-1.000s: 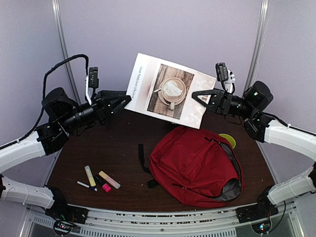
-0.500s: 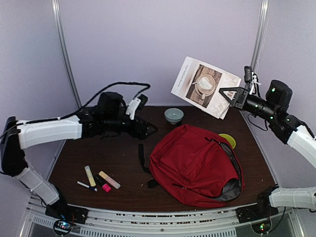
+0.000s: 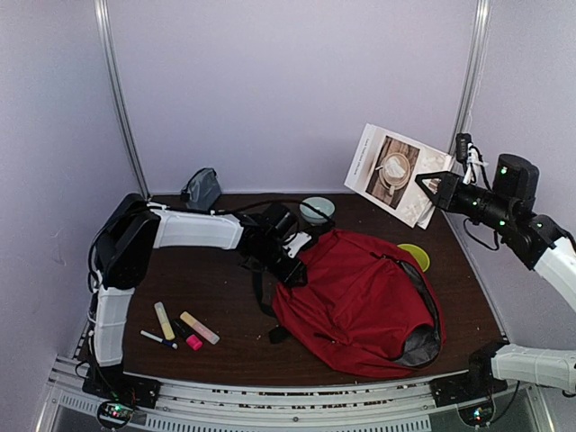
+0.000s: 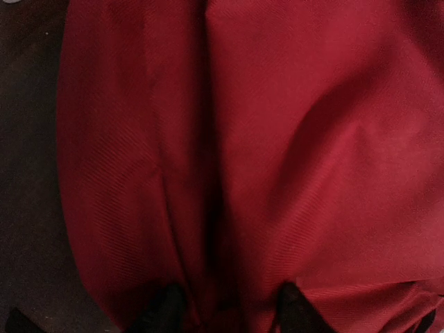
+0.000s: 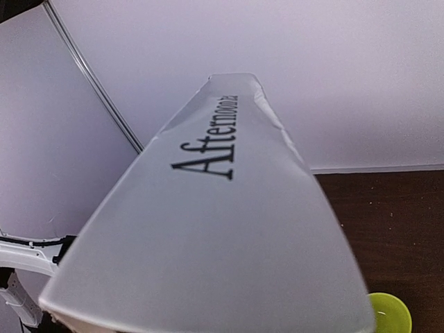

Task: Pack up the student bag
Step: Move the student bag to the center of the board, then pick up the largest pocket of the bag from the student bag.

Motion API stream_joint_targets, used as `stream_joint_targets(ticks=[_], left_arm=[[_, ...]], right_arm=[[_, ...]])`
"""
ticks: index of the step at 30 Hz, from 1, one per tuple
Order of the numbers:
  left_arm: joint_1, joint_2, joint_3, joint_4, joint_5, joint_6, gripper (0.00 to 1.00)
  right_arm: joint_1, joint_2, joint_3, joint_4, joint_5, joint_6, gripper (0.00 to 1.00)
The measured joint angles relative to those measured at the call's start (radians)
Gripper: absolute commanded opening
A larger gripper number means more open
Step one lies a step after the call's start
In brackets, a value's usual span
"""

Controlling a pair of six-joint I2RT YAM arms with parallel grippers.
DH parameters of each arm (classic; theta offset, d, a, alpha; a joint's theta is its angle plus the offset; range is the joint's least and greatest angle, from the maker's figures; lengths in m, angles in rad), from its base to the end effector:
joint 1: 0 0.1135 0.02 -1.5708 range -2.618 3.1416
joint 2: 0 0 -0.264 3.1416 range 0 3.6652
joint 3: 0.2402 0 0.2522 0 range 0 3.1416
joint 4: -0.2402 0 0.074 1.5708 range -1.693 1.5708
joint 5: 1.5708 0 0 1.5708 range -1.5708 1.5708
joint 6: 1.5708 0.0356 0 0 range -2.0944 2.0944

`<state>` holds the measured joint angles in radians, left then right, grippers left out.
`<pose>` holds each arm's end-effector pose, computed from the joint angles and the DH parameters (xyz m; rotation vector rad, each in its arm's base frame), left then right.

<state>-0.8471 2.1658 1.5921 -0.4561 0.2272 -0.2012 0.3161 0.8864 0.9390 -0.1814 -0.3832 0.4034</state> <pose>0.3001 -0.3517 0.1564 0.9423 2.5451 -0.6444 0.1866 0.0750 0.3771 -0.2205 1.7522 0.8547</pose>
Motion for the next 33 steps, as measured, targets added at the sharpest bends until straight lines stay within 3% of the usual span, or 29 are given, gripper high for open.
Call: stream_joint_targets(ticks=[6,11,12,13,15,18,21,24,26,30,33], left_arm=[[0.065,-0.147,-0.217,0.08,0.058,0.018,0.0],[0.273,-0.352,-0.352,0.034,0.037,0.053,0.0],[0.324,-0.385,-0.363,0.028,0.023,0.063,0.22],[0.369,-0.417,-0.369,0.024,0.006,0.074,0.52],[0.435,-0.459,-0.371,0.019,-0.041,0.098,0.95],[0.475,-0.498,-0.357,0.005,-0.103,0.126,0.98],[0.425,-0.525,-0.353,0.006,-0.127,0.166,0.98],[0.274,-0.573,-0.354,0.021,-0.145,0.277,0.98],[0.1,-0.619,-0.354,0.038,-0.117,0.386,0.97],[-0.039,-0.637,-0.35,-0.016,-0.023,0.501,0.98],[-0.051,-0.622,-0.357,-0.111,0.001,0.573,0.98]], right_arm=[[0.0,0.0,0.0,-0.01,-0.004,-0.007,0.3],[0.0,0.019,0.0,-0.008,-0.041,0.004,0.3],[0.0,0.028,0.0,-0.008,-0.05,0.008,0.3],[0.0,0.042,0.0,-0.008,-0.064,0.014,0.3],[0.0,0.064,-0.005,-0.008,-0.085,0.023,0.3],[0.0,0.084,-0.017,-0.011,-0.111,0.035,0.3],[0.0,0.089,-0.019,-0.011,-0.122,0.039,0.31],[0.0,0.088,-0.019,-0.011,-0.134,0.039,0.31],[0.0,0.088,-0.019,-0.013,-0.141,0.038,0.32],[0.0,0.088,-0.019,-0.024,-0.148,0.036,0.32],[0.0,0.088,-0.019,-0.034,-0.154,0.034,0.32]])
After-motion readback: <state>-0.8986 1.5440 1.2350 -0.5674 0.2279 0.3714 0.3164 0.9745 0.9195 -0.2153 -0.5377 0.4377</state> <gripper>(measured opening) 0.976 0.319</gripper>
